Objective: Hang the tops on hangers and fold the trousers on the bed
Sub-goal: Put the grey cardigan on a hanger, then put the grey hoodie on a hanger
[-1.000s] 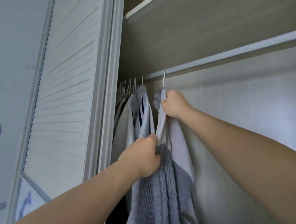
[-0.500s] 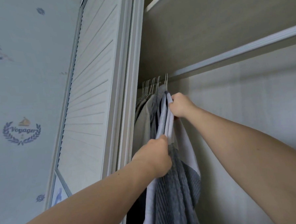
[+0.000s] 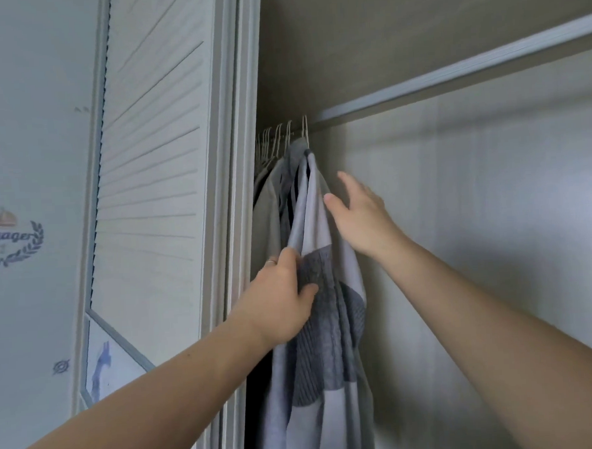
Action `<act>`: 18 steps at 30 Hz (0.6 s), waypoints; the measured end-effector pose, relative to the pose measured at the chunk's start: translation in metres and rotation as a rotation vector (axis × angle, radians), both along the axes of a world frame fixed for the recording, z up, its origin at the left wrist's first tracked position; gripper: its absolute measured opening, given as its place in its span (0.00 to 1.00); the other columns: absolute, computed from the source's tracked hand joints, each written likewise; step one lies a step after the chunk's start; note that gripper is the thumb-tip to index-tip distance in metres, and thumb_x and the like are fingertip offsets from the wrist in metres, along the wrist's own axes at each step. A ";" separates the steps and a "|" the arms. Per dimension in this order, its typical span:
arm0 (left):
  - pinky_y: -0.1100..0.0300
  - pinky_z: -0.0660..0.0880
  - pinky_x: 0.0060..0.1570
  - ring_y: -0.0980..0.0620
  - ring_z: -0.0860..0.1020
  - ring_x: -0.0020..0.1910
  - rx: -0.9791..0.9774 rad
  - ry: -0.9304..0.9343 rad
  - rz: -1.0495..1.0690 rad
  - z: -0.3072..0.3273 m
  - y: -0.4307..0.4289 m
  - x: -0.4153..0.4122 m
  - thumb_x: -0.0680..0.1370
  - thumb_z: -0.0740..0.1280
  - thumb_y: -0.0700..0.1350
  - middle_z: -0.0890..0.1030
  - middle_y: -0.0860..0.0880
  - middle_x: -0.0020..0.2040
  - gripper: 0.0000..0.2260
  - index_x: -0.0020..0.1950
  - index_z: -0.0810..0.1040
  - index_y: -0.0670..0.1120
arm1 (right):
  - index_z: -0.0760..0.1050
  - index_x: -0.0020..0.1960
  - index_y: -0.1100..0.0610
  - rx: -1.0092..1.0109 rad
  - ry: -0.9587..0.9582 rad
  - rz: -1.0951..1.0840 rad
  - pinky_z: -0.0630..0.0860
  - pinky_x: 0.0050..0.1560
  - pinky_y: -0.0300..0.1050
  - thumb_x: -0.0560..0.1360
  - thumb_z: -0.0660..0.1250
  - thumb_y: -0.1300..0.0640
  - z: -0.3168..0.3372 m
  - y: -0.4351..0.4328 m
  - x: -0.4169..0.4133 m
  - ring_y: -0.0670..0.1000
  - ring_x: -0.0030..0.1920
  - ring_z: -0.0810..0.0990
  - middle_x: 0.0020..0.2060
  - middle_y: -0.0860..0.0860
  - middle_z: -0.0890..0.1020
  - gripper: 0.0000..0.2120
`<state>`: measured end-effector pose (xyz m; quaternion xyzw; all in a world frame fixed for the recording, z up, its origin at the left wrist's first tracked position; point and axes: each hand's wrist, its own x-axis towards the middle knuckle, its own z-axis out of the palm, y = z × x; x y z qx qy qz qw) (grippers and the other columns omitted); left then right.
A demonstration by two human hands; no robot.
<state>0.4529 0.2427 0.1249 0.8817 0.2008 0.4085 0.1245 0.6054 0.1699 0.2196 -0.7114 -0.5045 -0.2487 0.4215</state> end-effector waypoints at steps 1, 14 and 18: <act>0.52 0.74 0.59 0.46 0.77 0.58 0.016 0.001 -0.020 -0.007 -0.005 -0.008 0.82 0.65 0.52 0.73 0.46 0.63 0.17 0.68 0.67 0.48 | 0.51 0.81 0.45 -0.053 -0.050 -0.099 0.54 0.77 0.60 0.83 0.51 0.39 -0.011 -0.010 -0.008 0.56 0.80 0.53 0.81 0.49 0.55 0.29; 0.41 0.53 0.77 0.43 0.50 0.81 0.325 0.129 0.053 -0.138 -0.046 -0.155 0.81 0.50 0.65 0.56 0.50 0.82 0.30 0.79 0.63 0.52 | 0.37 0.80 0.39 -0.299 -0.080 -0.288 0.38 0.77 0.66 0.80 0.44 0.32 -0.178 -0.117 -0.158 0.54 0.80 0.36 0.81 0.43 0.38 0.33; 0.36 0.51 0.77 0.43 0.47 0.82 0.291 0.215 0.103 -0.188 -0.062 -0.210 0.82 0.50 0.65 0.54 0.49 0.83 0.30 0.81 0.59 0.53 | 0.35 0.80 0.39 -0.379 -0.035 -0.240 0.36 0.77 0.65 0.78 0.42 0.31 -0.231 -0.145 -0.204 0.53 0.80 0.34 0.80 0.42 0.37 0.34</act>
